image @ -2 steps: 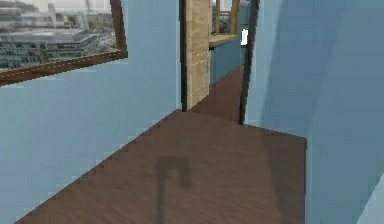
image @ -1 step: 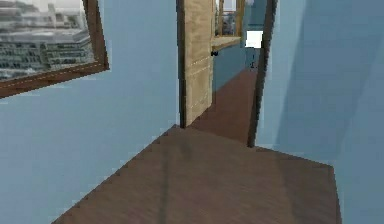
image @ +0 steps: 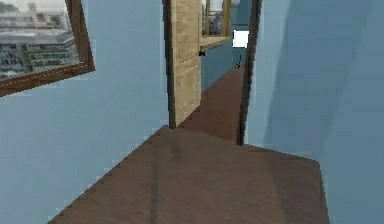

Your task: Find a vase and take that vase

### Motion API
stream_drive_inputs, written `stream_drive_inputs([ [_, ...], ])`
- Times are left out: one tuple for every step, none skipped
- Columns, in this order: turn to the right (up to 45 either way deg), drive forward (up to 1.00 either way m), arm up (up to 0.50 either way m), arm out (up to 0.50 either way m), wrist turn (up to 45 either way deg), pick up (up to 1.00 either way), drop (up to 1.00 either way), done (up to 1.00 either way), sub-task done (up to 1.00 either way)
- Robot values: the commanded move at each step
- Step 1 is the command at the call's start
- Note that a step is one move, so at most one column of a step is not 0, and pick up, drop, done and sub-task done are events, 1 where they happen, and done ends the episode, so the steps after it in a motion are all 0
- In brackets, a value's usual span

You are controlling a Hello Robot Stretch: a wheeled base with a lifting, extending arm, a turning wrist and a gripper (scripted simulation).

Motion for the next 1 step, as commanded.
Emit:
stream_drive_inputs([
  [0.0,1.00,0.00,0.00,0.0,0.00,0.00,0.00,0.00],
])
